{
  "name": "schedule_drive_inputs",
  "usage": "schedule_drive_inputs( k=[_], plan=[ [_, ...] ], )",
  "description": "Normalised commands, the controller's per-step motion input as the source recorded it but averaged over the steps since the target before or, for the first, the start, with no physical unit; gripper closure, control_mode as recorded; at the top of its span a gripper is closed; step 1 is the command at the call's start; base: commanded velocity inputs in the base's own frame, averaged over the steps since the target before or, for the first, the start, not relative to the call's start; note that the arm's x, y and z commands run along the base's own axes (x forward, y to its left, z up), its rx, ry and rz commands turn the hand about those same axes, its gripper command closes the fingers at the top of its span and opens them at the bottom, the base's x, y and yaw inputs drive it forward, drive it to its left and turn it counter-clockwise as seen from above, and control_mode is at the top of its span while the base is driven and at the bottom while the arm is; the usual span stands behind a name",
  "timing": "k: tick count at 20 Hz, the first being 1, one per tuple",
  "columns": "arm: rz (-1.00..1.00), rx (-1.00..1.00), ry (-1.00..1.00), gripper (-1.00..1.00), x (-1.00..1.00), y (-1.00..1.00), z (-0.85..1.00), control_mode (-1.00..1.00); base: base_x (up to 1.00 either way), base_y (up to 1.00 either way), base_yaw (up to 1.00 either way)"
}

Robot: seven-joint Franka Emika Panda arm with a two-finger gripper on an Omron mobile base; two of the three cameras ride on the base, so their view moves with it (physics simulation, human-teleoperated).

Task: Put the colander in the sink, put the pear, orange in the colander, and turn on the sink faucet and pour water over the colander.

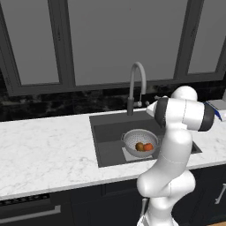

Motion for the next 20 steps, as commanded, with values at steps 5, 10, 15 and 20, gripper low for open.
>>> schedule_drive_inputs(
  k=[5, 10, 15, 20],
  plan=[
    [-0.05, -0.02, 0.01, -1.0, 0.11, 0.0, 0.03, -1.0, 0.0, 0.0, 0.0],
    [0.0, 0.0, 0.11, -1.0, 0.2, 0.0, 0.0, -1.0, 0.0, 0.0, 0.0],
    [-0.01, 0.0, 0.16, -1.0, 0.37, 0.0, 0.04, -1.0, 0.0, 0.0, 0.0],
    [-0.01, 0.0, 0.11, -1.0, 0.32, 0.0, 0.0, -1.0, 0.0, 0.0, 0.0]
  ],
)
